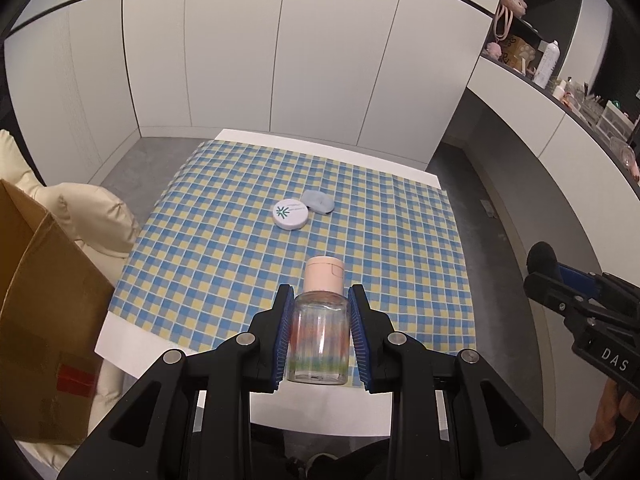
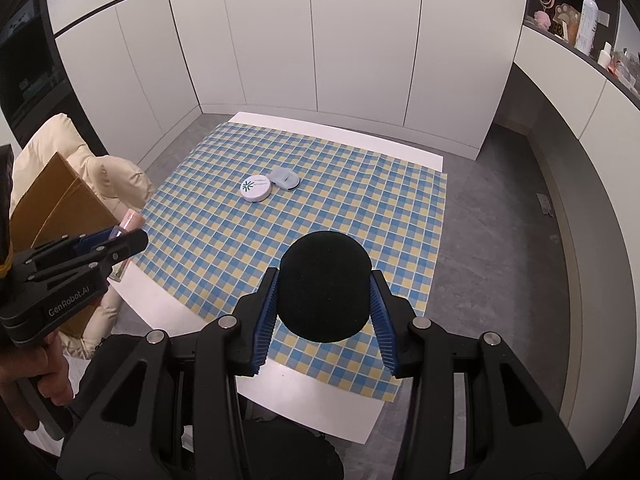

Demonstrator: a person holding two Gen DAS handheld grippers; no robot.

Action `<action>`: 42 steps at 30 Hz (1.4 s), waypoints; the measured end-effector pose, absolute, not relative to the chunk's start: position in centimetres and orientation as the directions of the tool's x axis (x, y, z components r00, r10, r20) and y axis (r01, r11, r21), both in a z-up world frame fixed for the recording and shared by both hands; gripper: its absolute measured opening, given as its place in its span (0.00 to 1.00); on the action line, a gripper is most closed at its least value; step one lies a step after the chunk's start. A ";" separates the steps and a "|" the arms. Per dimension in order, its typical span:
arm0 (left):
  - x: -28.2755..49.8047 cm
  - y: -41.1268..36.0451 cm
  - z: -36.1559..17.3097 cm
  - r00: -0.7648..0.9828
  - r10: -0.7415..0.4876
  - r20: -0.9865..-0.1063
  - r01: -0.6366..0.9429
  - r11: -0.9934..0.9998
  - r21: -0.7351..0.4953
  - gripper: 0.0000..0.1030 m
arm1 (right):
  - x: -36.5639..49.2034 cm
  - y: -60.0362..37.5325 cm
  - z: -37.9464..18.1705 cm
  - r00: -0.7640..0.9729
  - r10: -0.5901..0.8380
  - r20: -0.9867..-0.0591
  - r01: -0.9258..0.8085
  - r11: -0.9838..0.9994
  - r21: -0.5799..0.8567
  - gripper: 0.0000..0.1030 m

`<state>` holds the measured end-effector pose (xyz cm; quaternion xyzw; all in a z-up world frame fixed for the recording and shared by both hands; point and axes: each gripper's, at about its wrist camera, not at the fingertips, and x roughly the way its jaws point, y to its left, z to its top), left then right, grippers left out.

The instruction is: Organize objects

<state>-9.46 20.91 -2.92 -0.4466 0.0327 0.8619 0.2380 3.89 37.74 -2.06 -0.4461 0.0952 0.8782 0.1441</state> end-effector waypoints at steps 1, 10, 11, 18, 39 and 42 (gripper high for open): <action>-9.5 20.8 -2.9 -0.490 0.380 -0.785 -0.439 -0.885 -0.155 0.27 | 3.8 37.8 -2.0 -0.561 0.168 -0.810 -0.338 -0.940 0.039 0.44; -9.8 19.8 -2.7 -0.511 0.371 -0.776 -0.428 -0.892 -0.145 0.27 | 3.3 37.8 -1.7 -0.577 0.173 -0.798 -0.341 -0.939 0.043 0.45; -9.8 19.6 -2.6 -0.511 0.372 -0.775 -0.426 -0.893 -0.148 0.27 | 3.2 37.6 -1.6 -0.581 0.169 -0.796 -0.336 -0.941 0.045 0.45; -9.8 18.5 -2.9 -0.515 0.369 -0.774 -0.415 -0.897 -0.152 0.27 | 2.4 36.3 -1.6 -0.591 0.153 -0.792 -0.320 -0.946 0.057 0.45; -9.8 15.3 -1.9 -0.577 0.354 -0.736 -0.383 -0.913 -0.139 0.27 | -0.2 33.7 -1.4 -0.607 0.115 -0.787 -0.259 -0.964 0.059 0.46; -9.8 14.9 -1.8 -0.583 0.355 -0.730 -0.381 -0.914 -0.140 0.27 | -0.5 33.2 -1.2 -0.615 0.120 -0.779 -0.250 -0.967 0.049 0.46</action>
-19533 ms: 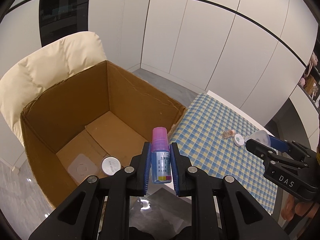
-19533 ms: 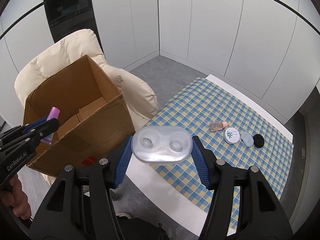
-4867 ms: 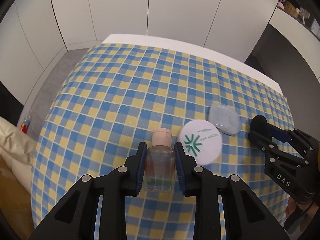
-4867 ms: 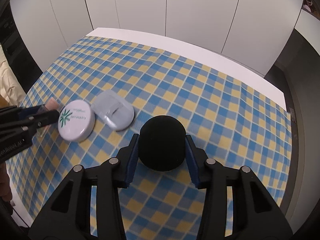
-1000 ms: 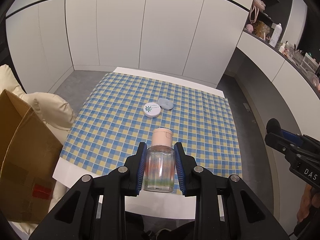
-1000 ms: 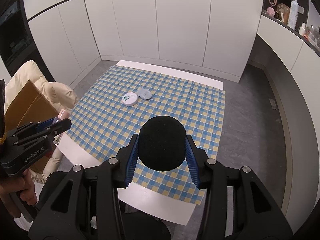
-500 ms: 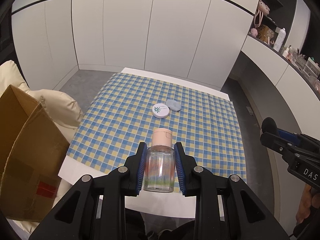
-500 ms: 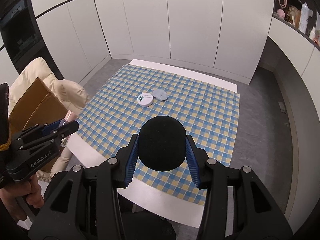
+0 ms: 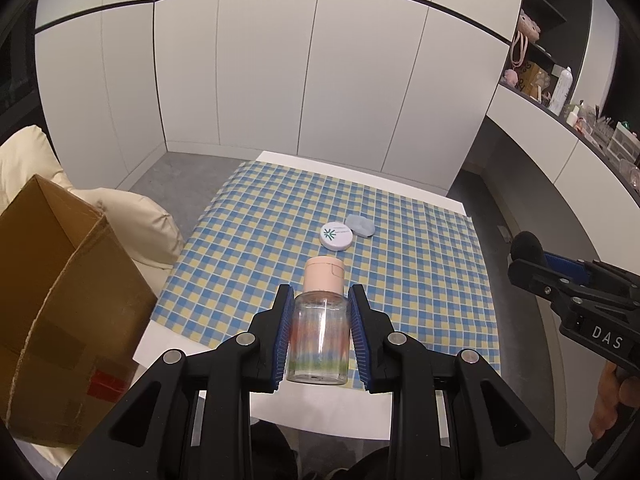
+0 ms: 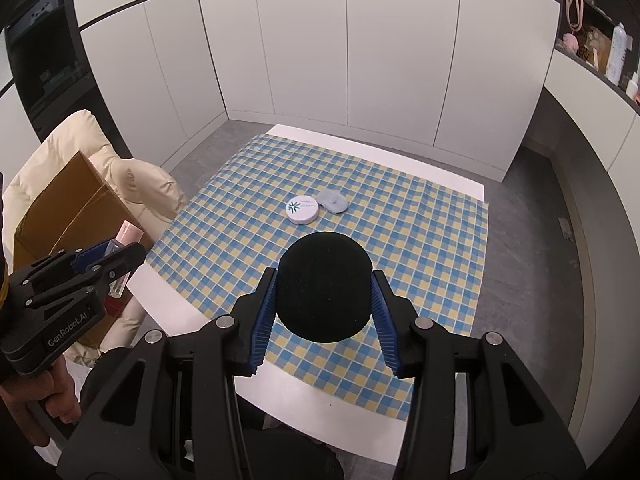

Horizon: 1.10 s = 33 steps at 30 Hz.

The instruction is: Organize objects

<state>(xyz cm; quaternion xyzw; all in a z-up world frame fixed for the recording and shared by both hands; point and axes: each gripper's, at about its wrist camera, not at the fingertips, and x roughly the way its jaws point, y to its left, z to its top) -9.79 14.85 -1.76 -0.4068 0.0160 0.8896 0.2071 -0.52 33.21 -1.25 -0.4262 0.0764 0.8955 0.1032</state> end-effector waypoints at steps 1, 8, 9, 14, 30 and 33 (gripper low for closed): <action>-9.8 14.7 -1.7 -0.586 0.355 -0.728 -0.380 -0.914 -0.141 0.27 | -0.6 33.2 -1.2 -0.618 0.120 -0.777 -0.247 -0.968 0.047 0.46; -9.8 13.3 -1.5 -0.597 0.352 -0.721 -0.364 -0.920 -0.148 0.27 | -1.6 32.0 -1.1 -0.620 0.118 -0.775 -0.235 -0.971 0.039 0.46; -9.8 13.2 -1.5 -0.599 0.351 -0.720 -0.362 -0.920 -0.147 0.27 | -1.7 31.8 -1.1 -0.620 0.118 -0.776 -0.231 -0.972 0.037 0.46; -9.9 12.1 -1.4 -0.607 0.342 -0.717 -0.345 -0.926 -0.150 0.27 | -2.6 30.9 -1.2 -0.620 0.114 -0.776 -0.210 -0.977 0.024 0.46; -10.2 9.2 -1.4 -0.626 0.311 -0.715 -0.297 -0.943 -0.150 0.27 | -4.3 28.1 -1.3 -0.622 0.089 -0.778 -0.160 -0.987 0.015 0.46; -10.4 8.6 -1.4 -0.629 0.304 -0.715 -0.287 -0.946 -0.149 0.27 | -4.6 27.6 -1.3 -0.623 0.086 -0.778 -0.151 -0.988 0.012 0.46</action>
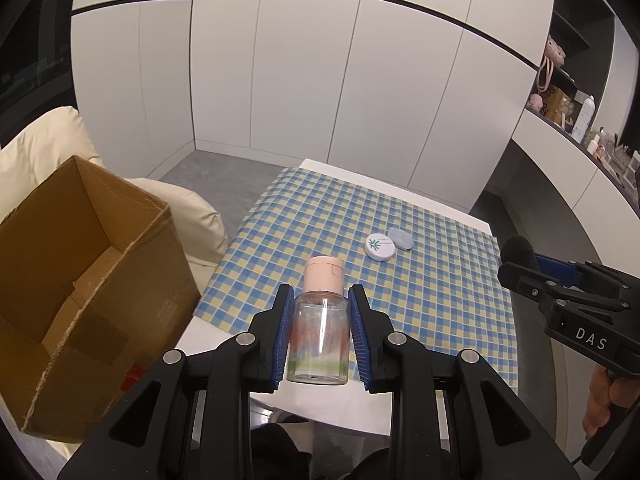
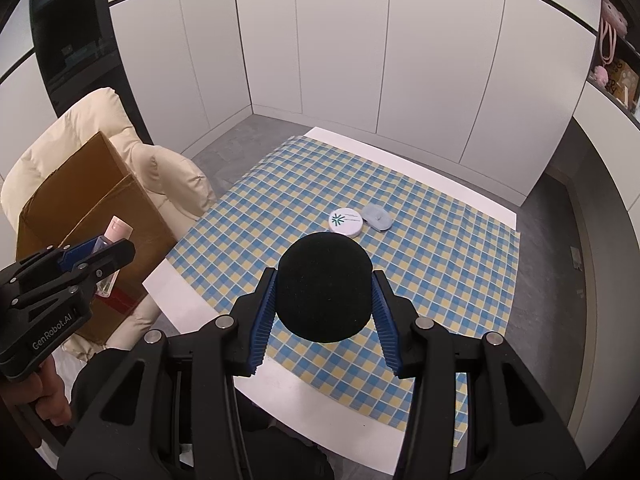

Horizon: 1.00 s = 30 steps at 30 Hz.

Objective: Organize objects
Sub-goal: 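Carry the pink-capped bottle over the box with the left gripper while the right carries the black sponge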

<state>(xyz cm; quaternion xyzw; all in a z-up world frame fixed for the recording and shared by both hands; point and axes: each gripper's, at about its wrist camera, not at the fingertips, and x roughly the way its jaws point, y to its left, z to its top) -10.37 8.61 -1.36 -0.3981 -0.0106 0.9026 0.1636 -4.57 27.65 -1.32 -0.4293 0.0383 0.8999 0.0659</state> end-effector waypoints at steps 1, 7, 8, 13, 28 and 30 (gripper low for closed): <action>-10.4 8.4 -1.3 -0.631 0.301 -0.715 -0.283 -0.947 -0.149 0.27 | -4.7 27.5 -1.3 -0.624 0.085 -0.777 -0.150 -0.989 0.012 0.46; -10.5 7.2 -1.3 -0.640 0.285 -0.713 -0.261 -0.954 -0.147 0.27 | -5.4 26.5 -1.4 -0.624 0.074 -0.778 -0.131 -0.991 0.011 0.46; -10.5 7.0 -1.3 -0.642 0.282 -0.713 -0.257 -0.955 -0.147 0.27 | -5.5 26.3 -1.4 -0.625 0.072 -0.778 -0.127 -0.992 0.011 0.46; -10.4 6.1 -1.2 -0.646 0.268 -0.715 -0.239 -0.960 -0.143 0.27 | -6.1 24.8 -1.3 -0.628 0.066 -0.775 -0.100 -0.995 -0.004 0.46; -10.1 4.3 -1.1 -0.658 0.246 -0.712 -0.203 -0.968 -0.146 0.27 | -7.3 22.7 -1.4 -0.629 0.044 -0.776 -0.061 -0.998 -0.007 0.46; -10.1 4.1 -1.1 -0.661 0.243 -0.710 -0.201 -0.969 -0.145 0.27 | -7.4 22.4 -1.5 -0.627 0.044 -0.777 -0.055 -0.998 -0.012 0.46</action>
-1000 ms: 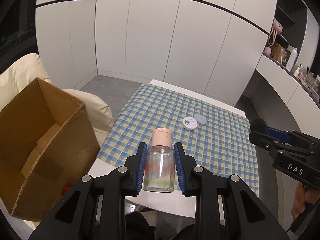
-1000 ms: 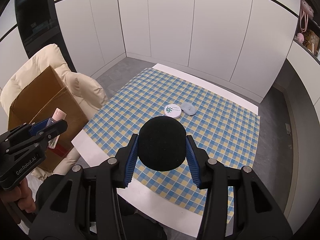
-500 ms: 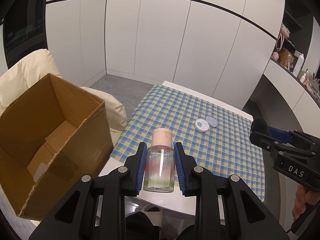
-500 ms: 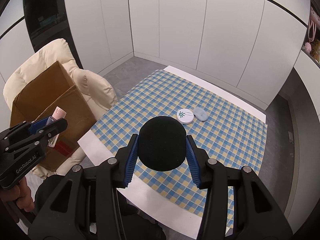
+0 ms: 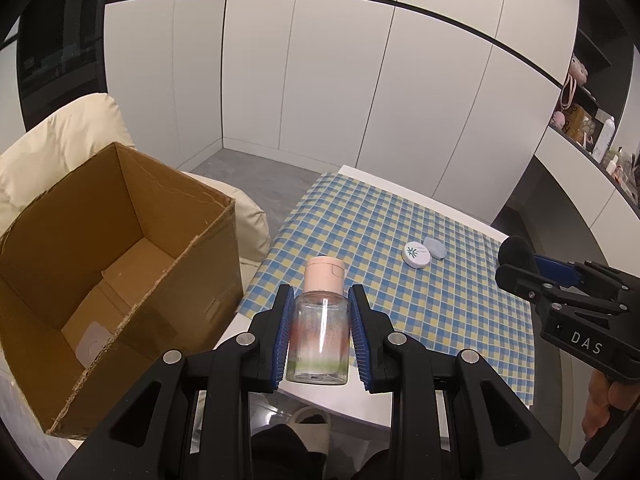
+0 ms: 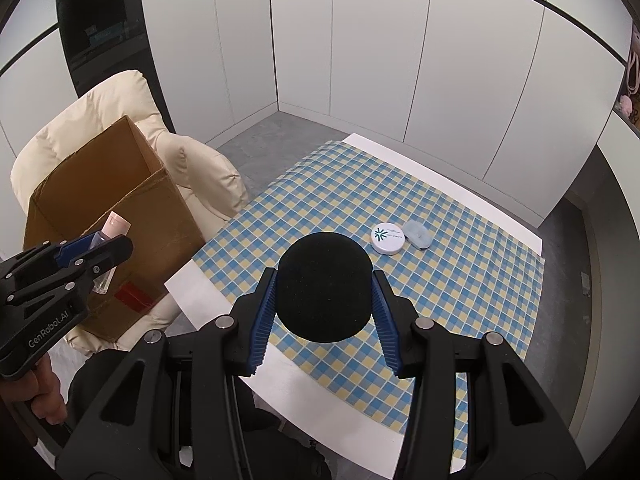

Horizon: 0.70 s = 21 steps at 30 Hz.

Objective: Organize objects
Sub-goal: 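Carry the pink-capped bottle over the box with the left gripper while the right carries the black sponge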

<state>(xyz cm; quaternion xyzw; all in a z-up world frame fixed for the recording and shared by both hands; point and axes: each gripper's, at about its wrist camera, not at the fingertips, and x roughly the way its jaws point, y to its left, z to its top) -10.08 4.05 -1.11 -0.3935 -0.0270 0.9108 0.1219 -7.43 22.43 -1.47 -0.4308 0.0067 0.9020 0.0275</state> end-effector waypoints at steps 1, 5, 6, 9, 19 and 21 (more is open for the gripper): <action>-10.1 3.9 -1.1 -0.661 0.242 -0.710 -0.198 -0.969 -0.145 0.27 | -7.5 22.3 -1.5 -0.627 0.044 -0.777 -0.054 -0.998 -0.013 0.46; -10.3 3.3 -1.2 -0.663 0.238 -0.710 -0.188 -0.971 -0.150 0.27 | -7.6 21.9 -1.4 -0.630 0.040 -0.776 -0.046 -0.999 -0.013 0.46; -10.3 3.1 -1.2 -0.663 0.237 -0.710 -0.184 -0.971 -0.152 0.27 | -7.7 21.8 -1.4 -0.630 0.038 -0.776 -0.045 -0.999 -0.013 0.46; -10.4 2.6 -1.2 -0.664 0.232 -0.710 -0.175 -0.972 -0.154 0.27 | -7.9 21.7 -1.4 -0.630 0.032 -0.776 -0.039 -0.999 -0.009 0.46; -10.4 1.2 -1.2 -0.672 0.216 -0.708 -0.151 -0.976 -0.154 0.27 | -8.5 20.3 -1.5 -0.628 0.008 -0.778 -0.010 -1.000 -0.002 0.46; -10.4 0.9 -1.2 -0.675 0.213 -0.706 -0.147 -0.977 -0.155 0.27 | -8.7 20.0 -1.5 -0.627 0.004 -0.779 -0.004 -1.000 -0.003 0.46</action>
